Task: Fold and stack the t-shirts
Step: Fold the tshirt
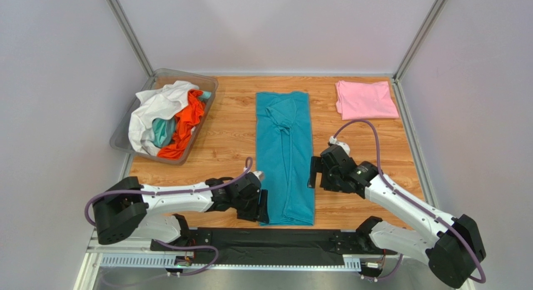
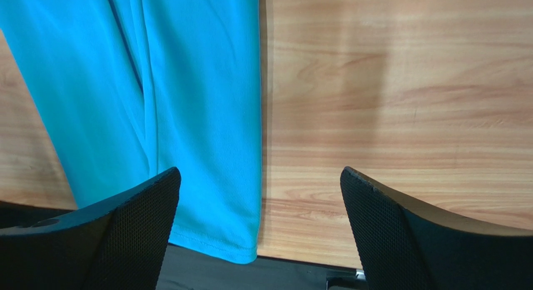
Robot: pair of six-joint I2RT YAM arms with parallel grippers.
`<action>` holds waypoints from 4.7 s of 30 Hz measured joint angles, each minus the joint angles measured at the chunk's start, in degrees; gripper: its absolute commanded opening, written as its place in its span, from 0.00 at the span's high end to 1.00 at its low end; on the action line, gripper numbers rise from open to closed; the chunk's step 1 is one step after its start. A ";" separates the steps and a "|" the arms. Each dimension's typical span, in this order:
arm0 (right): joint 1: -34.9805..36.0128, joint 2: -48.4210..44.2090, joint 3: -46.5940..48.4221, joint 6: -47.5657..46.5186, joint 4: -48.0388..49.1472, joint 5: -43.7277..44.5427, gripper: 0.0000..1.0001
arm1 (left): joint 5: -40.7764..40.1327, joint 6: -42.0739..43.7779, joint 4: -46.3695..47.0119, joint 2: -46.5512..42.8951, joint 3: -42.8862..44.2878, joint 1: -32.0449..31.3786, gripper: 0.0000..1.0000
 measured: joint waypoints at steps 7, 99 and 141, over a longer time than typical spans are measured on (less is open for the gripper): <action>6.62 -0.94 -1.73 4.13 -2.49 -0.42 0.03 | -2.08 -2.19 1.25 3.15 0.76 -1.92 0.78; -8.39 30.97 31.01 -16.41 3.72 -1.09 1.00 | -0.66 25.70 -15.06 26.43 46.05 31.30 1.00; -10.34 15.69 14.80 -11.76 10.88 -14.69 0.00 | 5.22 23.74 -9.38 4.11 24.09 36.35 0.00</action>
